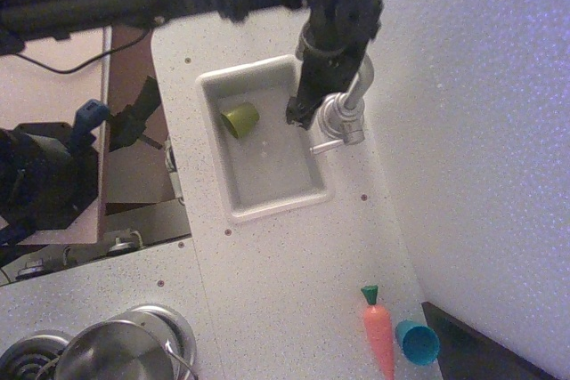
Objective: Turn faucet left
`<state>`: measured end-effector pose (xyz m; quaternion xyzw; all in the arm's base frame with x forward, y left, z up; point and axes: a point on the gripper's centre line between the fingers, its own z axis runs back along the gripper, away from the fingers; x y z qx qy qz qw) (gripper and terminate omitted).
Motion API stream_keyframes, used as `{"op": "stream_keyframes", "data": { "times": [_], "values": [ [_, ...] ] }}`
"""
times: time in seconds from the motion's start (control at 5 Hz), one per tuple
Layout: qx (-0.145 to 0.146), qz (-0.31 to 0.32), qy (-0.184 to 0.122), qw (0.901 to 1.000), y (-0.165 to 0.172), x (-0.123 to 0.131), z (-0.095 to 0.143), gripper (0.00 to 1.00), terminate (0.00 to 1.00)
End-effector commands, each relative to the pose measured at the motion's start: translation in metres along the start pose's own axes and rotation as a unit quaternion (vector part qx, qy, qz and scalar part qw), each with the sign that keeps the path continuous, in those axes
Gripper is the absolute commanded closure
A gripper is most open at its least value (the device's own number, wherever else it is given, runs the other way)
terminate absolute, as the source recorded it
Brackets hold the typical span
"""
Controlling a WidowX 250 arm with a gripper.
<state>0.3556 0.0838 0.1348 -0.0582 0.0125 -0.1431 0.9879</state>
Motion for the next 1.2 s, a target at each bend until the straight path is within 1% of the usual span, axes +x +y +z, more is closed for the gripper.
{"op": "stream_keyframes", "data": {
  "times": [0.0, 0.2, 0.4, 0.6, 0.8, 1.0],
  "values": [
    [0.062, 0.080, -0.011, 0.9948, 0.011, -0.024, 0.047, 0.00, 0.00],
    [0.048, 0.077, 0.015, 0.9958, 0.009, -0.017, 0.035, 0.00, 0.00],
    [0.027, 0.067, -0.003, 0.9974, 0.003, -0.017, 0.031, 0.00, 0.00],
    [-0.070, 0.128, -0.120, 0.9820, 0.001, -0.019, 0.042, 0.00, 0.00],
    [-0.173, 0.171, -0.211, 0.9468, 0.016, -0.014, 0.068, 0.00, 0.00],
    [-0.127, 0.163, -0.320, 0.9247, 0.047, -0.023, 0.098, 0.00, 1.00]
  ]
}}
